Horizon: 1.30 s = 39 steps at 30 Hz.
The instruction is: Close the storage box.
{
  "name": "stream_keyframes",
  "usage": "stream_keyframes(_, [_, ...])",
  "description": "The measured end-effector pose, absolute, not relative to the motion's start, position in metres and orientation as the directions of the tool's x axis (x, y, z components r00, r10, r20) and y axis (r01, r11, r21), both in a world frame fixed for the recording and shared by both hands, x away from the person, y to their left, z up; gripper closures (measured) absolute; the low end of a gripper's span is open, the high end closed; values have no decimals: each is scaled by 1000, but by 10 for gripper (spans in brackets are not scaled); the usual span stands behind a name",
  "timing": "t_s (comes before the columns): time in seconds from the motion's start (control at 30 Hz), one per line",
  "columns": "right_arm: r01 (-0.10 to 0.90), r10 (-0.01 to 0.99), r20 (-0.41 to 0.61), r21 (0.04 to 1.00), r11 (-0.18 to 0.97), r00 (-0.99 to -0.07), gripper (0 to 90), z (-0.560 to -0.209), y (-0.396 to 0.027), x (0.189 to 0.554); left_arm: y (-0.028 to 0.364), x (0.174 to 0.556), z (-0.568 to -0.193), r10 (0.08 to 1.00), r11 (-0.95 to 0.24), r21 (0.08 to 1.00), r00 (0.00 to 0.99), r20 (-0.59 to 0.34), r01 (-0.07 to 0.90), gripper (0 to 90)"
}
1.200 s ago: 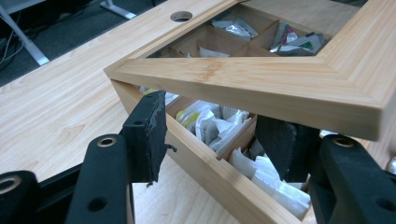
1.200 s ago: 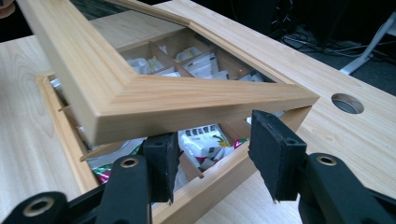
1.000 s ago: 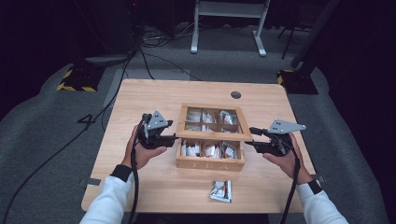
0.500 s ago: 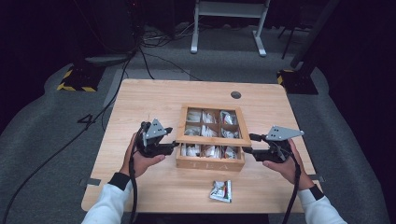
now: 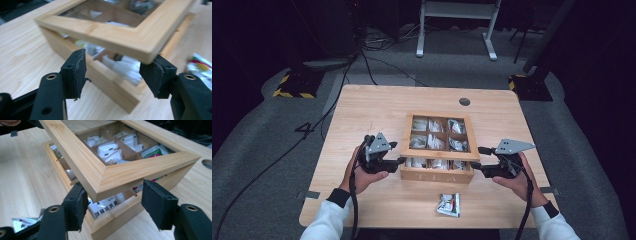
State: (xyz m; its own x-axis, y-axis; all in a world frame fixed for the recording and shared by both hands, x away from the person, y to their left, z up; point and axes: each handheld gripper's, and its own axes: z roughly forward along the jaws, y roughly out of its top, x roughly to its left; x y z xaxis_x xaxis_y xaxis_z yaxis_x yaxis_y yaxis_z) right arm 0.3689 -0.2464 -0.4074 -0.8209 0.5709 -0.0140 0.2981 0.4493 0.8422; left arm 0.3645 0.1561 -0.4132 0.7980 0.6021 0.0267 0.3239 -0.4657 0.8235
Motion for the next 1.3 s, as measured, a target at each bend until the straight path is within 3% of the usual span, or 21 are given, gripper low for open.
stream_keyframes(0.9, [356,554,17,783,510,-832,354,-426,-243,365,151,361,-433,555,-501,785,831,-31,364,364])
stream_keyframes(1.13, [368,553,41,786,497,-832,368,-427,-245,363,145,358,-443,559,-555,747,829,9,366,361])
stream_keyframes(1.2, [377,562,41,781,498,-826,371,-430,-245,364,148,359,-442,560,-516,770,828,-27,375,335])
stream_keyframes(1.3, [384,556,55,779,496,-829,368,-435,-244,363,153,358,-437,557,-467,804,828,-56,369,374])
